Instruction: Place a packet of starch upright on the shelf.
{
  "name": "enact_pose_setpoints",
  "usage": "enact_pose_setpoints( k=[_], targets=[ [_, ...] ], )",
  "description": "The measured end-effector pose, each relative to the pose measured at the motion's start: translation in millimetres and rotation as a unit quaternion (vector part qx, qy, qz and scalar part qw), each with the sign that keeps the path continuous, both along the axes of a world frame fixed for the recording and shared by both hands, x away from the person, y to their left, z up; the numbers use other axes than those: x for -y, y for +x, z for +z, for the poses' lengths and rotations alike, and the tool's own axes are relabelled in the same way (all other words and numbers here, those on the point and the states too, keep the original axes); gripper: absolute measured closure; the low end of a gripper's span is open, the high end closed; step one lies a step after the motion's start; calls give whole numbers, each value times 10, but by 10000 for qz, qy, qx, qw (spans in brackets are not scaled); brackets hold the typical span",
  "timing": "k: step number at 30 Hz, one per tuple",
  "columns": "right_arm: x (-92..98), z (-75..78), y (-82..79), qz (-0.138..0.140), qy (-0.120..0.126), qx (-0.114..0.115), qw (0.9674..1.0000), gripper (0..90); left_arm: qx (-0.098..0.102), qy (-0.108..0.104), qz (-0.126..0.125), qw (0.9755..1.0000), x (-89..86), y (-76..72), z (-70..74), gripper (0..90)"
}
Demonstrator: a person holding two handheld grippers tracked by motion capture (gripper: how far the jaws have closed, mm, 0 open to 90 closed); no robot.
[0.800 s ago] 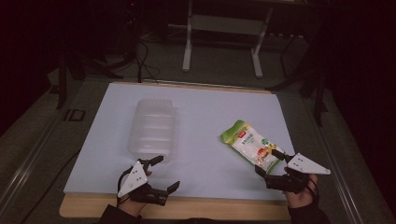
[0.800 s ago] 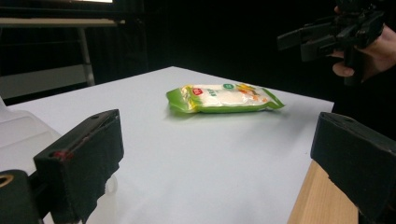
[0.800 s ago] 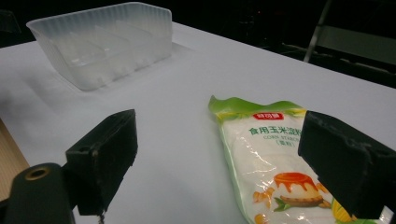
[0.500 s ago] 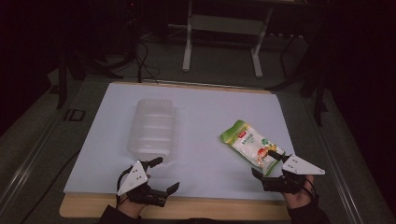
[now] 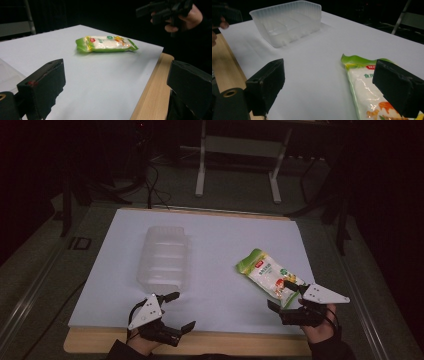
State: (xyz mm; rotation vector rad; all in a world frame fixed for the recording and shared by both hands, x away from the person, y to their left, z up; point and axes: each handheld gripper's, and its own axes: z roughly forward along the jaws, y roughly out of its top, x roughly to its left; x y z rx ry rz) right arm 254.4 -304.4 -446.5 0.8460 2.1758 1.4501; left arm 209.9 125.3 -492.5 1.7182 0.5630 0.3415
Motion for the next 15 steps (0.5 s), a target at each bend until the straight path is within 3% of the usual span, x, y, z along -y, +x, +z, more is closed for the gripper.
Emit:
enact_pose_setpoints(
  k=[9, 15],
  targets=[
    [23, 176, 120, 8, -72, 125, 9999, 132, 17, -56, -45, 10000, 2, -18, 14, 22],
    [97, 278, 343, 31, -72, 107, 9999, 152, 126, 36, 65, 9999, 1, -30, 12, 24]
  ],
)
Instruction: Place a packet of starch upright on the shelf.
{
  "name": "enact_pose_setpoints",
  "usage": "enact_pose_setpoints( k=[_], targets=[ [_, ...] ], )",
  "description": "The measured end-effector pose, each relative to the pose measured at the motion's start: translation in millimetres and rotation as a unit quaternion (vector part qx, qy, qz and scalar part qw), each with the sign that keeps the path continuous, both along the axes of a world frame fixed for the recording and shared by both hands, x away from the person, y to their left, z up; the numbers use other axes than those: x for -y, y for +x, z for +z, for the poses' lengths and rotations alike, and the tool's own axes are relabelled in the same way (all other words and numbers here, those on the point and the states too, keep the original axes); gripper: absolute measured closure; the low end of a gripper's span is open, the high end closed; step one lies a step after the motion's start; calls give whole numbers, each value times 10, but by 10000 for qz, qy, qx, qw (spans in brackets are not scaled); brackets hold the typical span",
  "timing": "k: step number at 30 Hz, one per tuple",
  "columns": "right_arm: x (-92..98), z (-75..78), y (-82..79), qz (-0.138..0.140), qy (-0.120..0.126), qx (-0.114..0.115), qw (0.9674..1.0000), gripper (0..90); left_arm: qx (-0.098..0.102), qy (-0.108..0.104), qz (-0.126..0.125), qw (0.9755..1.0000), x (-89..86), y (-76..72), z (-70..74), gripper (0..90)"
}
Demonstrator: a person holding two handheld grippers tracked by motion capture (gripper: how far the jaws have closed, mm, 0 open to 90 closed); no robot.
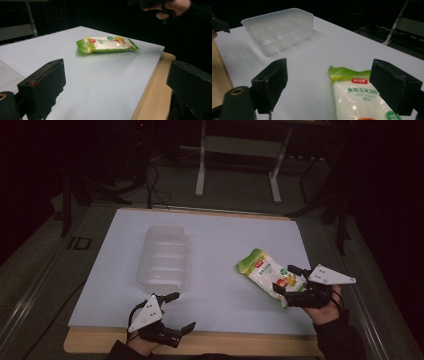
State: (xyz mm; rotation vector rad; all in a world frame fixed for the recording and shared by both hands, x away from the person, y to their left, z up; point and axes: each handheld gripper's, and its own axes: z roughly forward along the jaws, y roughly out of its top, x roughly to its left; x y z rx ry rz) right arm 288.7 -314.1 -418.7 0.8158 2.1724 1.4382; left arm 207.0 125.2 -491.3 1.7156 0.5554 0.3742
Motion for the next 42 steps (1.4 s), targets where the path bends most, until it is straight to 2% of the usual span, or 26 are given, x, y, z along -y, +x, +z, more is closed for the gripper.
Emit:
enact_pose_setpoints(
  k=[4, 8, 10, 20, 22, 23, 24, 25, 28, 37, 42],
  targets=[
    [38, 53, 198, -69, -52, 39, 10000, 153, 2, -9, -50, 10000, 6, -4, 1, 24],
    [57, 73, 314, -92, -86, 28, 9999, 157, -19, -33, -66, 10000, 7, -4, -4, 24],
    [70, 85, 426, -73, -94, 37, 9999, 183, -24, -40, -81, 10000, 10, -4, -7, 24],
    [35, 32, 739, -9, -125, 0, 9999, 222, -29, -7, -43, 10000, 9, -4, -7, 25],
    [-5, -6, 855, -13, -190, -78, 9998, 229, -4, 21, -56, 10000, 15, -11, -3, 24],
    [-5, -6, 855, -13, -190, -78, 9998, 229, -4, 21, -56, 10000, 15, -11, -3, 25],
    [-26, -42, 930, 8, -238, -156, 9996, 275, -4, 12, -67, 10000, 13, -12, -2, 25],
    [-26, -42, 930, 8, -238, -156, 9996, 275, -4, 12, -67, 10000, 13, -12, -2, 25],
    [-56, -151, 1078, -5, -316, -306, 9990, 308, -15, -18, -68, 10000, 6, -7, -4, 25],
    [-84, -360, 1334, -51, -263, -619, 9977, 331, -38, -42, -79, 10000, 3, -4, -4, 25],
    [-66, -517, 1526, -233, -394, -865, 9952, 330, -50, -36, -82, 9999, -1, -4, -6, 25]
  ],
)
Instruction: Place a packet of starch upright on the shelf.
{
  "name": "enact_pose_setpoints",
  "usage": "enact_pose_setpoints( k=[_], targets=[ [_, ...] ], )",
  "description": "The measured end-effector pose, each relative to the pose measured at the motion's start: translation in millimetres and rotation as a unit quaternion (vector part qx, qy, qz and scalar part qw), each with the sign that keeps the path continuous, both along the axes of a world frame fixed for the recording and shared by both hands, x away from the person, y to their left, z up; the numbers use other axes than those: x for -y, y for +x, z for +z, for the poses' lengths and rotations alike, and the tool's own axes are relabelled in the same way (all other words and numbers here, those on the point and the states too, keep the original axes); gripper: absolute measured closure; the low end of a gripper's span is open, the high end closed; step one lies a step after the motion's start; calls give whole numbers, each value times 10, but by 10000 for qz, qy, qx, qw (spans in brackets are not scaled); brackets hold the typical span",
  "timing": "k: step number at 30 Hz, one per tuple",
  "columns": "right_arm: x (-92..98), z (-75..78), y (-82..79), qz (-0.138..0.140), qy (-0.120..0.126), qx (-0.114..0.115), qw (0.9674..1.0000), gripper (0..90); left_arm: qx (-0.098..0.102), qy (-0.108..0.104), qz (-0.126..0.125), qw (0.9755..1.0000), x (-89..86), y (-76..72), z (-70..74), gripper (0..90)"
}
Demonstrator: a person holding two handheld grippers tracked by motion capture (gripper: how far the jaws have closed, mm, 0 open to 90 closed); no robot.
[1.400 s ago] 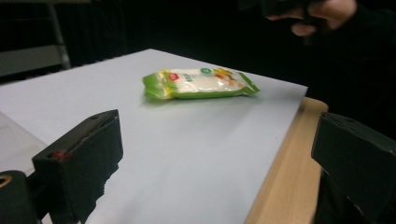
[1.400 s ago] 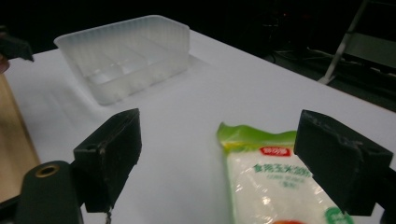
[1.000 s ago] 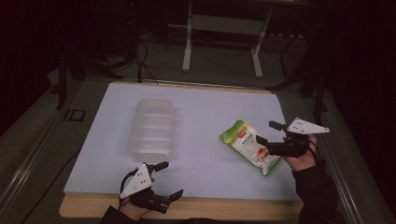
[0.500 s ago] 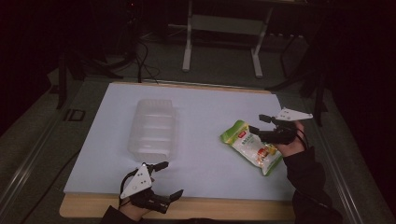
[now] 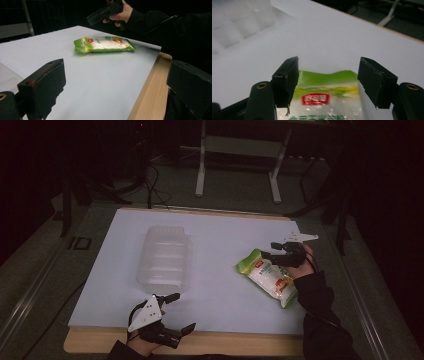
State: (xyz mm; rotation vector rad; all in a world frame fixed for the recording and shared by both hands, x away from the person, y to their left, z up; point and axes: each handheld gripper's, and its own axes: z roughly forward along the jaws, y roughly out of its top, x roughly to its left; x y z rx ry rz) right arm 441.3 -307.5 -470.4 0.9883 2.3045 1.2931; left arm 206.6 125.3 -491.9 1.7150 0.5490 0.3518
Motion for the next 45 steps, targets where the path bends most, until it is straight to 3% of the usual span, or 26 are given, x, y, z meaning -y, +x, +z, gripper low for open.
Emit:
enact_pose_setpoints(
  k=[8, 12, 14, 15, 19, 21, 26, 32, 33, 35, 38, 41, 44, 45],
  targets=[
    [40, -155, 161, -123, 7, -233, 9997, 337, 5, 42, -33, 10000, 13, 2, -13, 25],
    [14, -253, 246, -188, -244, -379, 9988, 338, -50, 36, -27, 10000, 8, 14, -22, 25],
    [14, -253, 246, -188, -244, -379, 9988, 338, -47, 43, -18, 10000, 7, 13, -23, 25],
    [17, -315, 286, -226, -325, -510, 9979, 339, -55, 43, -40, 10000, 9, 12, -21, 25],
    [33, -369, 308, -220, -320, -631, 9972, 339, -62, 71, -61, 9999, 15, 11, -24, 25],
    [29, -454, 320, -244, -514, -770, 9954, 338, -64, 110, -84, 9999, 22, 9, -29, 25],
    [25, -504, 324, -287, -497, -827, 9949, 337, -68, 135, -113, 9998, 30, 8, -31, 25],
    [-6, -576, 392, -280, -447, -1164, 9918, 347, -68, 172, -137, 9997, 39, 6, -36, 25],
    [-29, -574, 399, -245, -424, -1208, 9915, 434, -74, 188, -149, 9997, 40, 7, -38, 25],
    [-45, -570, 401, -272, -448, -1229, 9910, 456, -80, 197, -157, 9996, 42, 5, -38, 25],
    [-102, -541, 399, -473, -597, -1318, 9883, 577, -73, 209, -165, 9996, 45, -2, -37, 38],
    [-131, -532, 382, -550, -677, -1288, 9878, 623, -60, 205, -162, 9996, 45, -6, -33, 38],
    [-170, -511, 350, -670, -854, -1208, 9867, 708, -59, 181, -140, 9997, 38, -4, -31, 38],
    [-177, -489, 338, -747, -873, -1204, 9861, 774, -59, 179, -136, 9997, 36, -2, -31, 38]
  ],
)
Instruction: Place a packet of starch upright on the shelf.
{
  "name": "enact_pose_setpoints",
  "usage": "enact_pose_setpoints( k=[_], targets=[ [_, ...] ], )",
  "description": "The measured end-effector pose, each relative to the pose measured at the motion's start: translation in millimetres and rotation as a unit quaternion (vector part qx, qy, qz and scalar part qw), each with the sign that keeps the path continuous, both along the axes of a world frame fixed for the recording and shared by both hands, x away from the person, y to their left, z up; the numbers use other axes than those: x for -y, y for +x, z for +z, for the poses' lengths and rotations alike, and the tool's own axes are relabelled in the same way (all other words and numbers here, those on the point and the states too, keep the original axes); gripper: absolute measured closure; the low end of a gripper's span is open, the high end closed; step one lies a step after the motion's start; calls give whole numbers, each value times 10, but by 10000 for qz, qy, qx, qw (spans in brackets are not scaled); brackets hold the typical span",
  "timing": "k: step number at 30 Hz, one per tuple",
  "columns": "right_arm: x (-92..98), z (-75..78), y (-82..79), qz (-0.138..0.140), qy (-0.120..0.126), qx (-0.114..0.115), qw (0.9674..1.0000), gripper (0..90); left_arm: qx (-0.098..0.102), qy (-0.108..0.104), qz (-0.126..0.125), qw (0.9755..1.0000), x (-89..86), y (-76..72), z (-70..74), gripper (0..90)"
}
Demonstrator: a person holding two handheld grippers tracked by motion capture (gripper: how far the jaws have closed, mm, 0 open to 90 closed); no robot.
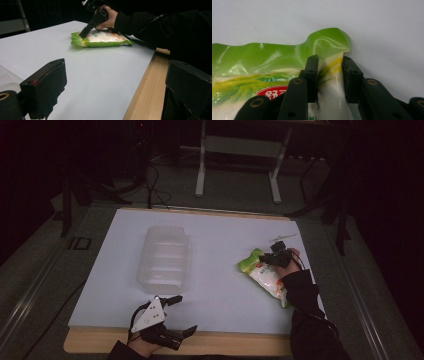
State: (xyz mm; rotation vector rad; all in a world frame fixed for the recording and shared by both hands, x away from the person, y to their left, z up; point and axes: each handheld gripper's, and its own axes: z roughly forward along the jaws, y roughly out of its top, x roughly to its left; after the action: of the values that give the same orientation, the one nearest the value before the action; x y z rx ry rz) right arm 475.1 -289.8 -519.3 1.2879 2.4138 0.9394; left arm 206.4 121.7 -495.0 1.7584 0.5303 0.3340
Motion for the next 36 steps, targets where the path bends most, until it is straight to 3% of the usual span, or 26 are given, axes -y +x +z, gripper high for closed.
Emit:
enact_pose_setpoints(
  k=[3, 11, 18, 23, 29, 30, 34, 36],
  targets=[
    [6, 33, -24, -41, 37, 19, 10000, 832, -10, -1, 9, 10000, -2, 4, -1, 39],
    [-18, 95, -83, 10, 50, 16, 10000, 850, -1, -23, 40, 10000, -13, 3, 7, 39],
    [-45, 300, -288, 138, 298, 308, 9990, 855, 20, -44, 48, 10000, -18, -2, 13, 39],
    [16, 509, -443, 180, 710, 488, 9961, 857, 9, -58, 47, 10000, -16, 0, 12, 39],
    [58, 667, -621, 194, 939, 687, 9930, 858, 2, -74, 94, 9999, -19, 9, 5, 39],
    [69, 720, -729, 203, 1065, 809, 9908, 859, -10, -82, 116, 9999, -25, 10, 7, 39],
    [84, 808, -833, 265, 1212, 886, 9883, 860, -16, -51, 98, 9999, -16, 14, 4, 48],
    [101, 904, -940, 309, 1368, 971, 9853, 860, -8, -40, 96, 9999, -4, 7, 7, 47]
  ],
)
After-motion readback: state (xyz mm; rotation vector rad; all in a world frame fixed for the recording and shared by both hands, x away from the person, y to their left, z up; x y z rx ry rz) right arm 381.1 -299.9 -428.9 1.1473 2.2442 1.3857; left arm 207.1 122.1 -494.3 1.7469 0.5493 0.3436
